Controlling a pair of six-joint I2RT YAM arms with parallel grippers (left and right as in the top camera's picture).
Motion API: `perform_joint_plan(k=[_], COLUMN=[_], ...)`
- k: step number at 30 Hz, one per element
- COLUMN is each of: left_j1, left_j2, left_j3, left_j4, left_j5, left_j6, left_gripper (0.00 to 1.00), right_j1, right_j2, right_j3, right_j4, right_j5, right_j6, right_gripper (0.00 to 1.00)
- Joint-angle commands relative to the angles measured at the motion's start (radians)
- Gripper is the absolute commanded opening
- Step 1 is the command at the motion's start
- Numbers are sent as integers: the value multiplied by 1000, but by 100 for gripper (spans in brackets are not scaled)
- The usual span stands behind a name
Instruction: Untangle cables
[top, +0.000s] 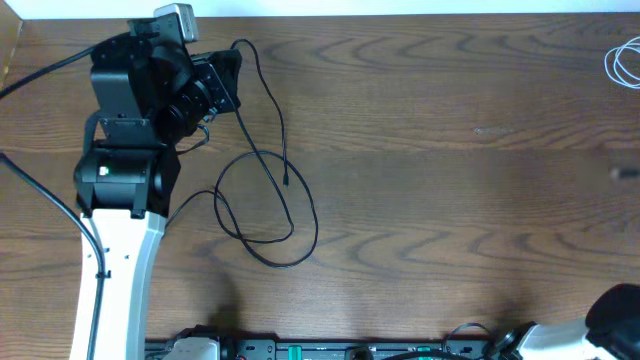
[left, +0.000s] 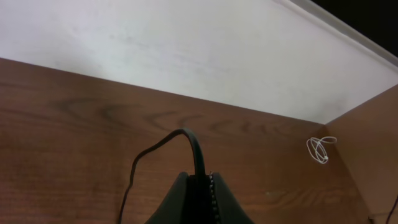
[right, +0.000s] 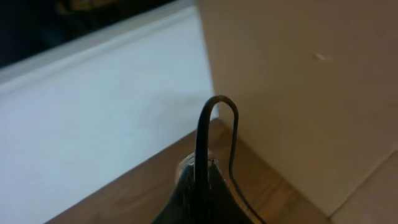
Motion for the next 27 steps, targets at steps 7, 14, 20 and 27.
perform_joint_plan(k=[7,14,20,27], left_j1=[-2,-2,-2,-2], left_j2=[29,42,59,63], left_j3=[11,10,10,10], left_j4=[1,-3,-3,-3], left_j5=[10,10,10,10], left_j6=[17,17,17,16], left_gripper=[7,7,8,7], right_j1=[-19,-66,-83,-74], right_j2=[167,251,286,269], right_j3=[7,5,5,6], right_j4=[20,-93,-163,-162], right_j5=[274,277,219,124], right_j6=[8,14,26,26], right_gripper=[1,1,70,99])
